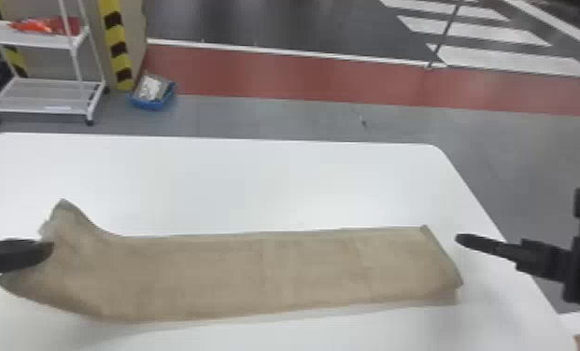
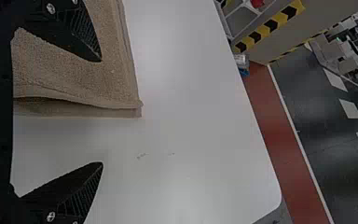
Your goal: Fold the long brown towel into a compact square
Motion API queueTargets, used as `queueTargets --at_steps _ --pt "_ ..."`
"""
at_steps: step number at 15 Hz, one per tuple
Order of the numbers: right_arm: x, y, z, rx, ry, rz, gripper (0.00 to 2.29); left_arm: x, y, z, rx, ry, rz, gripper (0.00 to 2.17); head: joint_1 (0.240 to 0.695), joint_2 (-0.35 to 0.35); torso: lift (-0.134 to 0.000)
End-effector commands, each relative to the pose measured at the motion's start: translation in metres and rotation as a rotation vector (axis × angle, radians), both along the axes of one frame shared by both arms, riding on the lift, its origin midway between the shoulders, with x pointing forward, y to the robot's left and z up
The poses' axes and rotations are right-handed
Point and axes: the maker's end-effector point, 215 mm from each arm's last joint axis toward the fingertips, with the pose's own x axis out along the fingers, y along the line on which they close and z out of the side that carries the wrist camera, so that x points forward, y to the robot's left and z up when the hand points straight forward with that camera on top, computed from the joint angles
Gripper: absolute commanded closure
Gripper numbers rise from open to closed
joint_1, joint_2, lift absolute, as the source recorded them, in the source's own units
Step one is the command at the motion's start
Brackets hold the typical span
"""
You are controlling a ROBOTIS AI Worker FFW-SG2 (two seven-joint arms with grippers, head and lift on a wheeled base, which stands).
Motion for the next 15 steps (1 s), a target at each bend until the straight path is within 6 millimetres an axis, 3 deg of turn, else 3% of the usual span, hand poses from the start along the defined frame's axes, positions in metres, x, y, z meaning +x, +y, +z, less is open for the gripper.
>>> queueTargets --at_steps 1,3,5,8,12,15 --pt "-0.015 -0.011 0.009 0.017 -0.017 -0.031 0.10 -0.011 -0.044 0.027 -0.090 0.030 0.022 1.79 0.695 -0.223 -0.124" --pt "-0.023 -0.013 0.012 0.027 -0.023 -0.033 0.10 -0.016 -0.088 0.039 -0.104 0.055 0.005 1.79 0.695 -0.260 -0.124" --pt "-0.034 -0.018 0.012 0.027 -0.024 -0.041 0.10 0.000 -0.136 0.055 -0.064 0.007 -0.027 1.79 0.695 -0.342 -0.124" --pt "-0.051 -0.029 0.014 0.030 -0.034 -0.060 0.10 0.018 -0.221 0.080 -0.053 -0.055 -0.117 1.79 0.695 -0.350 -0.124" --pt "-0.070 -0.048 0.021 0.040 -0.057 -0.090 0.10 0.003 -0.270 0.078 0.022 -0.073 -0.218 1.79 0.695 -0.350 -0.124" --pt "-0.075 -0.053 0.021 0.035 -0.059 -0.094 0.10 -0.007 -0.290 0.053 0.081 -0.039 -0.252 1.79 0.695 -0.350 -0.124"
